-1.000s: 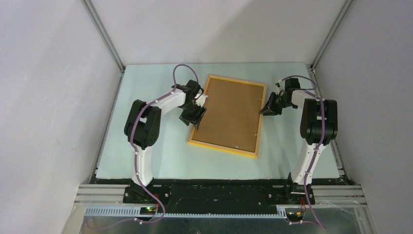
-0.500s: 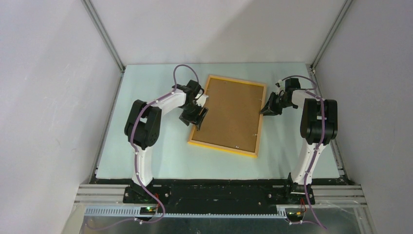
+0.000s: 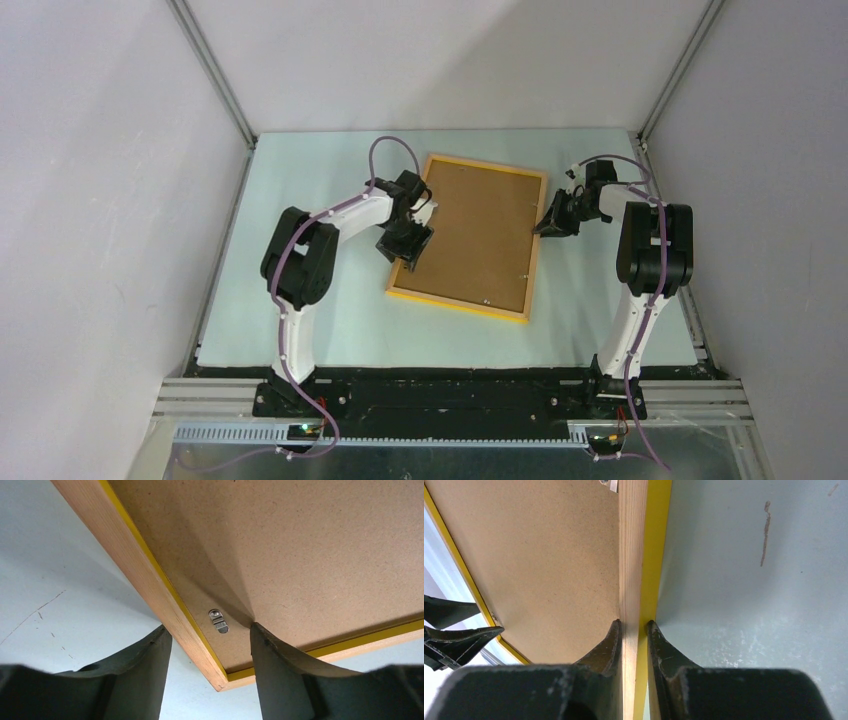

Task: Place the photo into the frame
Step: Install the photo frame at the center of the board.

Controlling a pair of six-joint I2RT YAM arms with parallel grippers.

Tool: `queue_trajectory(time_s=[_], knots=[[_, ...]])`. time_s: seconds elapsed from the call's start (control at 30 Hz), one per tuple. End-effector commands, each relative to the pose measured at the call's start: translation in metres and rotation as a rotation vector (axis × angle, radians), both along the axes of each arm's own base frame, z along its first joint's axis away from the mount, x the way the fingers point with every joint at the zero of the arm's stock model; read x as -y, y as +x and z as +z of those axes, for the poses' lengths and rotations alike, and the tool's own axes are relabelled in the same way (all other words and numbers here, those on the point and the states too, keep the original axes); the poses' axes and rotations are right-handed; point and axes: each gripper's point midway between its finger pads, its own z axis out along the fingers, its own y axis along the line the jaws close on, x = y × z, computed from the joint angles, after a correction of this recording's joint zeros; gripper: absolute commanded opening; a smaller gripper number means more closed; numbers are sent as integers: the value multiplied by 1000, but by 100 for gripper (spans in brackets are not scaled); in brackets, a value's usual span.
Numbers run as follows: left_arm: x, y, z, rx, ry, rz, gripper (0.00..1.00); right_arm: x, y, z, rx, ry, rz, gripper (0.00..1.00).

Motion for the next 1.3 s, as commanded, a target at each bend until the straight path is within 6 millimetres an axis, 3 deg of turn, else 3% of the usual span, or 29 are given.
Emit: queue_trajectory(time_s=[0.0, 0.9, 0.97, 1.07, 1.13, 1.27], knots=[[-11, 10, -6, 42, 66, 22, 58, -9, -4, 6, -13, 61, 35, 0], [-2, 24, 6, 83, 34, -15, 14, -6, -7, 4, -9, 44, 55, 0], [-1, 24, 9, 87, 27, -14, 20, -6, -7, 3, -10, 45, 57, 0], [1, 24, 14, 94, 11, -16, 45, -7, -8, 2, -11, 45, 59, 0], [3, 25, 17, 101, 2, -17, 57, -7, -8, 2, -10, 46, 60, 0], [3, 28, 19, 109, 3, -22, 66, -7, -8, 2, -13, 47, 61, 0]])
